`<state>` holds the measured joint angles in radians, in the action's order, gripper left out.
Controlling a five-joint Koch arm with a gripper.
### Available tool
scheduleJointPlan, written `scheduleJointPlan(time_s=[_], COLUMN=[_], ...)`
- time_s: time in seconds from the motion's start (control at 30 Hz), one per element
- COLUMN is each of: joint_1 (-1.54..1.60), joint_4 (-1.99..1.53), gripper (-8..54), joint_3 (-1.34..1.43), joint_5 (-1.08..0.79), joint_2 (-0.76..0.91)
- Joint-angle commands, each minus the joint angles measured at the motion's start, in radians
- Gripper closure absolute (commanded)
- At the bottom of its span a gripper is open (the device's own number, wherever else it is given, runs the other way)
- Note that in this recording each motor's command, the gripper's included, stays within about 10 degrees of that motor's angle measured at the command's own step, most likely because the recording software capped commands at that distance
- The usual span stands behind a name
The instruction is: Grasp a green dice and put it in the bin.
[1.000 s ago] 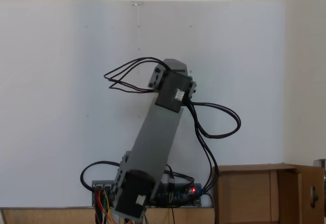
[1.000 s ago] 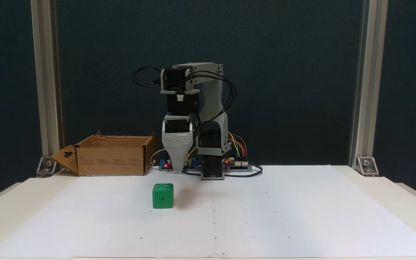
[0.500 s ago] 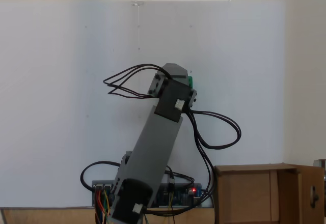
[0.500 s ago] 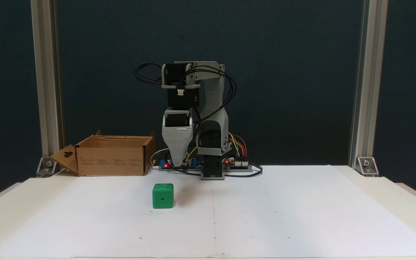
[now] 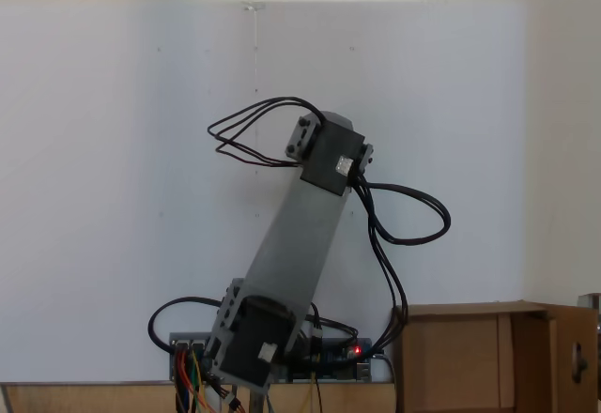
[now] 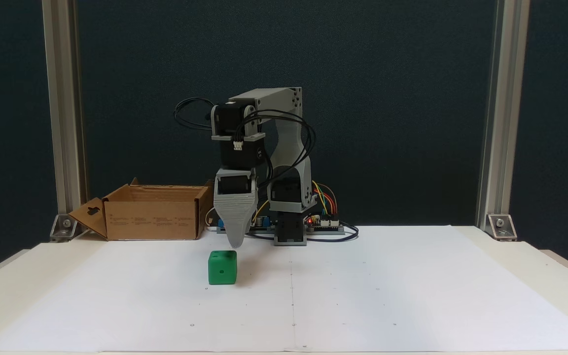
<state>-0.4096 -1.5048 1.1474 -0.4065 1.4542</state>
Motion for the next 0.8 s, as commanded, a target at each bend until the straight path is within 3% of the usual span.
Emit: scheduleJointPlan(time_s=[0.0,0.77], joint_1=[-0.003,-0.072], joint_4=[0.012,0.112], gripper=[-0.3,0.0], joint_3=[-0.017,0.081], joint_5=[0.005,-0.11], joint_2=[-0.002,-0.011])
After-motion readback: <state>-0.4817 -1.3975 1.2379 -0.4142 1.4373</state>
